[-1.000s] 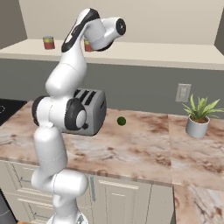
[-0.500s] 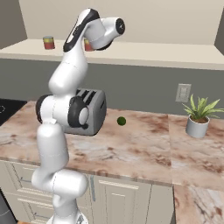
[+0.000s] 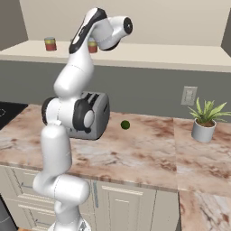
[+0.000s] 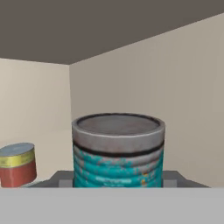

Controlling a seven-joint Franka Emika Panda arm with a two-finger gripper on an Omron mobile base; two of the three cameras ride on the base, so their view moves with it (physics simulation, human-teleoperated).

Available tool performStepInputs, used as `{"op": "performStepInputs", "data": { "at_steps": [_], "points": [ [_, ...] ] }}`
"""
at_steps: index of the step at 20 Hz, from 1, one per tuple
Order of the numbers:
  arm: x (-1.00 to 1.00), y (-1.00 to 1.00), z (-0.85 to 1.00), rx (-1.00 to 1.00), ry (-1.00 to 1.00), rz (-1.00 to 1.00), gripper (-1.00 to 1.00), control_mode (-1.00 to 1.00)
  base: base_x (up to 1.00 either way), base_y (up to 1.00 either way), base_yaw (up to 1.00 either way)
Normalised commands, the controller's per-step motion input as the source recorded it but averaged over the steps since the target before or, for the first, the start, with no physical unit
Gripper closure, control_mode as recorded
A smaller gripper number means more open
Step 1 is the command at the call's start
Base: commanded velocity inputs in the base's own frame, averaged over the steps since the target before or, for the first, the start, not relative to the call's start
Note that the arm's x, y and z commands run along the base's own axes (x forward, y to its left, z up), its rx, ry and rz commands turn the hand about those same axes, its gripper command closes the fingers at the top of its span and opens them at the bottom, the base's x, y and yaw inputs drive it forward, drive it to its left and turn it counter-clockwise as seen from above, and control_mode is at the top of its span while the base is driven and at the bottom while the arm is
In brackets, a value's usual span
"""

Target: Stack two cans on top of the other two cans in the cabinet.

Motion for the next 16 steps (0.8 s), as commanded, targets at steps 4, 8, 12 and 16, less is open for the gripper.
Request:
{"op": "performStepInputs", "data": {
  "at_steps": [4,8,12,16],
  "points": [
    [0.00,-0.15,0.03,0.00,0.00,0.00,1.00,-1.00,0.00,0.00,0.00],
    [0.00,0.00,0.00,0.00,0.02,0.00,1.00,-1.00,0.00,0.00,0.00],
    [0.00,0.00,0.00,0.00,0.01,0.00,1.00,-1.00,0.00,0.00,0.00],
    [0.00,0.00,0.00,0.00,0.00,0.00,1.00,-1.00,0.00,0.00,0.00]
  ]
}}
